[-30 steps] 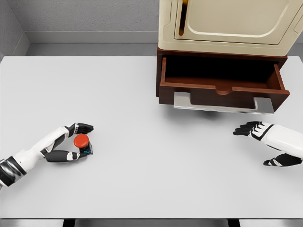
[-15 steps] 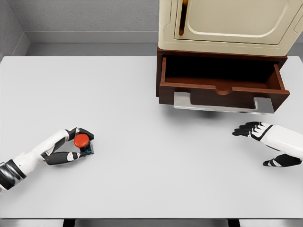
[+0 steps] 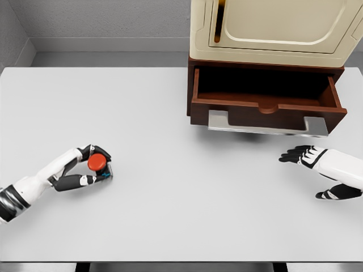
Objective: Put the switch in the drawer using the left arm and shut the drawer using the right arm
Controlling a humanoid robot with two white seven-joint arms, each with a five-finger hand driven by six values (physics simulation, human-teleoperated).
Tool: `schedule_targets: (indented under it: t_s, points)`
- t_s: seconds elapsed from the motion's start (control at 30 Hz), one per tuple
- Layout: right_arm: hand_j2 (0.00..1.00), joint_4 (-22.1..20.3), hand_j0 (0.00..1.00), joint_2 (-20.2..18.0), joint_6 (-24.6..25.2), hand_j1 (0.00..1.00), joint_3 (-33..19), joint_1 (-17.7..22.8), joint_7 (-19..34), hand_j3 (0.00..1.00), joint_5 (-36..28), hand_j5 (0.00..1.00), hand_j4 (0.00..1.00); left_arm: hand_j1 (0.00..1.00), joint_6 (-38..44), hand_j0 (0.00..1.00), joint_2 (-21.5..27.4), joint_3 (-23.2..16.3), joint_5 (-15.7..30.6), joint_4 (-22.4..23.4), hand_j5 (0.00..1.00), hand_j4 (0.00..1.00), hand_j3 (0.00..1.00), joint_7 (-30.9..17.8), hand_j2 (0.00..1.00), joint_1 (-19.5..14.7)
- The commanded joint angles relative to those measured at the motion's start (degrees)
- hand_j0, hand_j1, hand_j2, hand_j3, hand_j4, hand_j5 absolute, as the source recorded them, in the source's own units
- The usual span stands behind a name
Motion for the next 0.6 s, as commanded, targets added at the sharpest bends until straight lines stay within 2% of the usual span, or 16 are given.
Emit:
schedule_targets:
  t_s: [0.0, 0.33, 0.57]
  points:
    - [1.0, -0.1, 1.0, -0.2, 0.1, 1.0, 0.0, 0.0, -0.1, 1.0, -0.4, 1.0, 1.0, 0.42, 0.1, 0.42, -0.2, 0.5, 0.4, -1.2, 0.42, 0.42, 0.42, 0.0, 0.42, -0.1]
    - [1.0, 0.0, 1.0, -0.2, 0.1, 1.0, 0.0, 0.0, -0.1, 1.0, -0.5, 1.0, 1.0, 0.39, 0.3, 0.39, -2.9, 0.2, -0.3, -1.8, 0.39, 0.39, 0.39, 0.0, 0.39, -3.4]
    - [1.0, 0.1, 1.0, -0.1, 0.1, 1.0, 0.0, 0.0, -0.2, 1.0, -0.5, 1.0, 1.0, 0.39, 0.7, 0.39, -4.4, -0.1, -0.3, -4.2, 0.39, 0.39, 0.39, -0.1, 0.39, -5.3]
